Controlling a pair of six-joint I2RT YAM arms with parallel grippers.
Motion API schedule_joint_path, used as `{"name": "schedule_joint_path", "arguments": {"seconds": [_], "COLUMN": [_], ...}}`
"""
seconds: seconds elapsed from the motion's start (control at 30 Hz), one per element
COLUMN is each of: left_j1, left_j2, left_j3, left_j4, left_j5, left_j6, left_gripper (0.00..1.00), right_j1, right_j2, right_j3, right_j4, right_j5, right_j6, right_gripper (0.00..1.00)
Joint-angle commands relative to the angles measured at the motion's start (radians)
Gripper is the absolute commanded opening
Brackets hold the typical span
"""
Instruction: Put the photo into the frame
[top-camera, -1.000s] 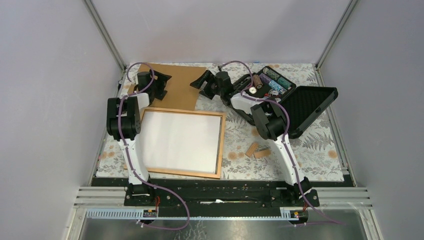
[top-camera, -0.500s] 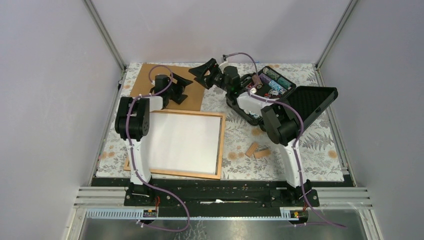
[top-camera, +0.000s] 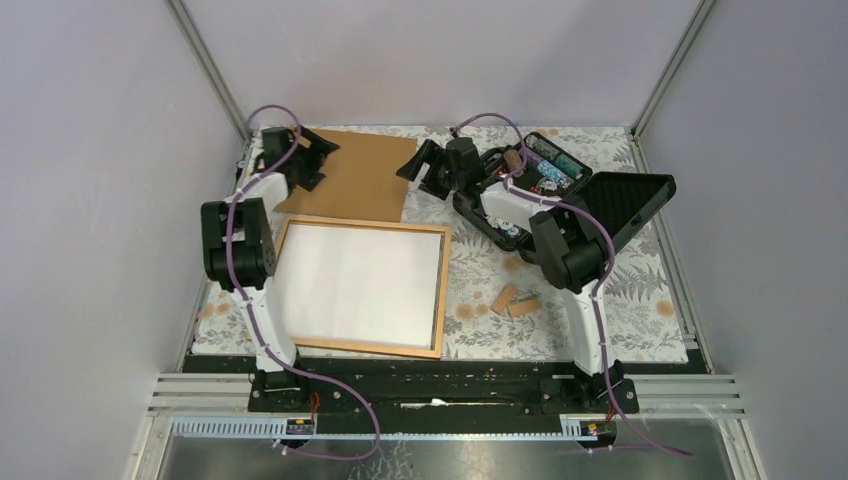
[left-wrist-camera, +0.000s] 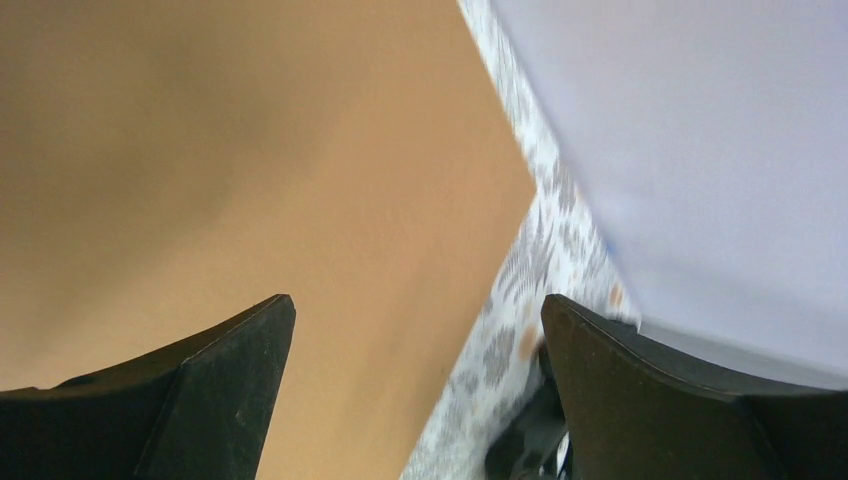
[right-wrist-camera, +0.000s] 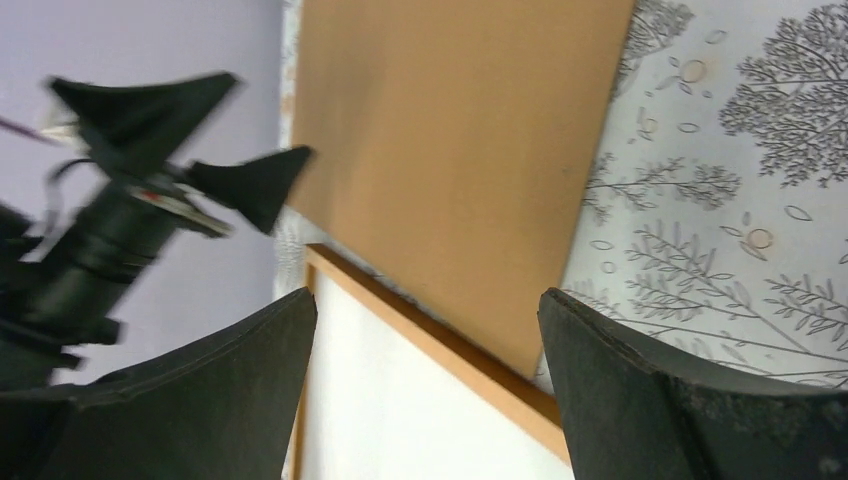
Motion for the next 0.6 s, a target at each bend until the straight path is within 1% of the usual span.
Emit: {"name": "schedule_joint_path", "arguments": {"seconds": [0.0,0.07,0.17,0.2,0.3,0.33,0.4,0.57], "left_j1": [0.113,0.117,0.117,0.117,0.117,0.120,0.138,0.200], "left_j2": [-0.077,-0.104,-0.094,-0.090,-0.079,-0.067,-0.023,0.129], "left_j3": [0.047,0.072,0.119,0.118,0.094,0.091,0.141,0.392], "left_j4": [-0.052,-0.039,-0.039,-0.012,0.050,0.053,-0.016,-0.341], "left_j5": [-0.106,-0.212,-0.387,-0.437,-0.523,-0.536,-0.538,-0.500], "left_j6": [-0.048,0.030,0.228,0.330,0.555,0.609,0.666,0.672], "left_gripper": [0.99,0.99,0.99,0.99,0.99,0.99,0.99,0.99], "right_j1": [0.025,0.028,0.028,0.028,0.029,0.029,0.028,0.026], "right_j2": [0.083,0.126,0.175,0.182,0.177,0.174,0.168,0.161], "right_j3": [0.086,0.127,0.203,0.209,0.208,0.205,0.200,0.198], "right_j4": [-0.085,-0.110,-0.172,-0.178,-0.172,-0.171,-0.180,-0.194], "right_j5": [0.029,-0.003,-0.078,-0.103,-0.143,-0.148,-0.150,-0.152], "right_j6": [-0.109,-0.131,-0.183,-0.194,-0.233,-0.240,-0.253,-0.268], "right_gripper": [0.90,0.90,0.92,0.99,1.00,1.00,1.00,1.00]}}
